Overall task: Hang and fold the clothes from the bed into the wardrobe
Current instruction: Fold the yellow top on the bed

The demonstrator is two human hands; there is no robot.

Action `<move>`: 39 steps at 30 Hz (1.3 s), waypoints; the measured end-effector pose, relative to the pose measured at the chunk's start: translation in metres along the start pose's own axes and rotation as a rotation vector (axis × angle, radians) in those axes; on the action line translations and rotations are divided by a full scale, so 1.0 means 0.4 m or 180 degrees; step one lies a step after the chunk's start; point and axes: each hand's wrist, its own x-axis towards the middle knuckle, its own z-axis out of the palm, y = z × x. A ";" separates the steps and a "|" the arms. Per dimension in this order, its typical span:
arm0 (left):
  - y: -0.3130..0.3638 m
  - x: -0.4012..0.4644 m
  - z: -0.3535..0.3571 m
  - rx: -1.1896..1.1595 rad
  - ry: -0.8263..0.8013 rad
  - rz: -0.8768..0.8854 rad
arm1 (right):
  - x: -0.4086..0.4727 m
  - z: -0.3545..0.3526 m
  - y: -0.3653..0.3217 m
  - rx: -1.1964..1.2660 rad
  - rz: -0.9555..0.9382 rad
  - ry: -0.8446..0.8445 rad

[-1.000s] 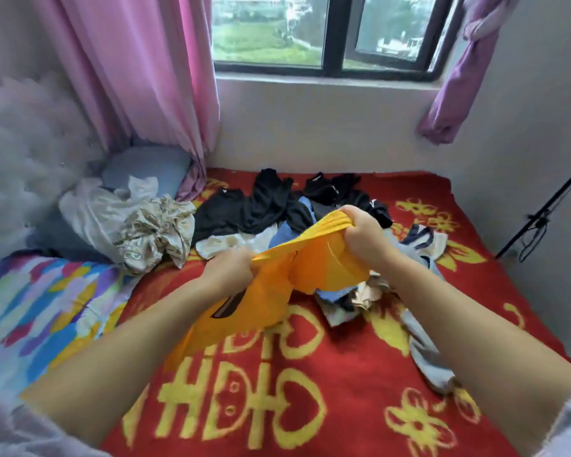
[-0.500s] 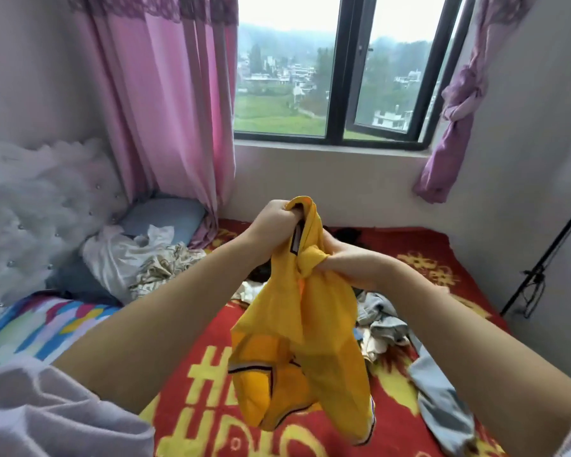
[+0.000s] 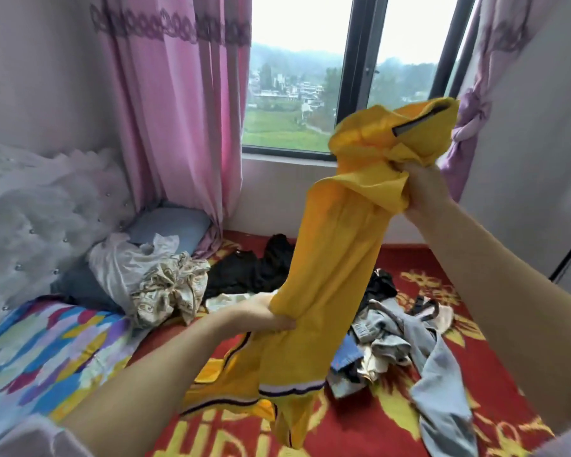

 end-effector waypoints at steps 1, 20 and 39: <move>0.002 0.001 -0.019 -0.0113 0.0034 0.0032 | 0.013 -0.035 0.012 -0.0111 -0.0108 0.0176; 0.305 0.063 -0.107 -0.2638 0.0588 -0.0118 | -0.308 0.073 0.262 -0.1912 0.1676 -0.1554; 0.126 0.028 -0.141 0.0605 0.1909 0.0463 | -0.310 0.029 0.303 -0.2569 0.2248 -0.1502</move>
